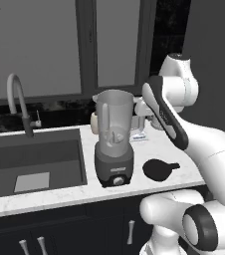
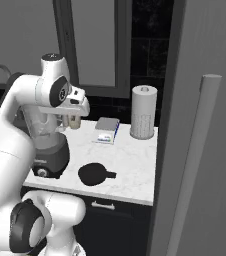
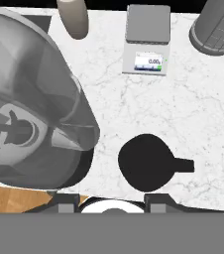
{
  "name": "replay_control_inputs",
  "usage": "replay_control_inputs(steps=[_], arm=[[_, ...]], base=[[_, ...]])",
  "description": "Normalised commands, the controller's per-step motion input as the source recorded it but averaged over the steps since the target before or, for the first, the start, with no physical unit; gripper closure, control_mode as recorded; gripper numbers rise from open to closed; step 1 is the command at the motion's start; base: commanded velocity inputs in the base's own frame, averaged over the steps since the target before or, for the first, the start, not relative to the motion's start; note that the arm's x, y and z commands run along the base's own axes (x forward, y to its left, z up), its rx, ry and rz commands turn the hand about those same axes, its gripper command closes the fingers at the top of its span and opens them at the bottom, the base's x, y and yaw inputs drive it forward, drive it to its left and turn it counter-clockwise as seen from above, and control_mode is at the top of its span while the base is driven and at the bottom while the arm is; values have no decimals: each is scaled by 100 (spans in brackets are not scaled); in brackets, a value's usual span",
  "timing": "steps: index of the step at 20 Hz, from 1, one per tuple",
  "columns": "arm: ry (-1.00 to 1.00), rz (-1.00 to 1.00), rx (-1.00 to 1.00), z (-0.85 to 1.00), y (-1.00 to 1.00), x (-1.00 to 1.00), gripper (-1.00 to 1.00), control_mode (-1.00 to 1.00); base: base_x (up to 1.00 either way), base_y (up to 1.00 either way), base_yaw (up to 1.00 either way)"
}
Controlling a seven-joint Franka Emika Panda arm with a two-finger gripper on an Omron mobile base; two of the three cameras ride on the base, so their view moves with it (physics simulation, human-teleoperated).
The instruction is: Close the lid blender by securely placing the lid on top.
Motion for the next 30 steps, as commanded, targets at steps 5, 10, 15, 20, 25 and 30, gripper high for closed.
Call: replay_control_inputs(steps=[5, 10, 15, 20, 25, 30], arm=[[-4, 0, 0, -1, -37, -26, -100, -100], [-2, 17, 0, -11, -85, -50, -100, -100], [5, 20, -1, -10, -49, -3, -100, -100], [2, 25, -10, -18, -12, 11, -100, -100], [5, 35, -13, -44, -3, 0, -100, -100], [13, 35, -10, -63, -7, 6, -100, -100]], base=[[0, 0, 0], [0, 0, 0], [0, 0, 0], [0, 0, 0], [0, 0, 0], [0, 0, 0]])
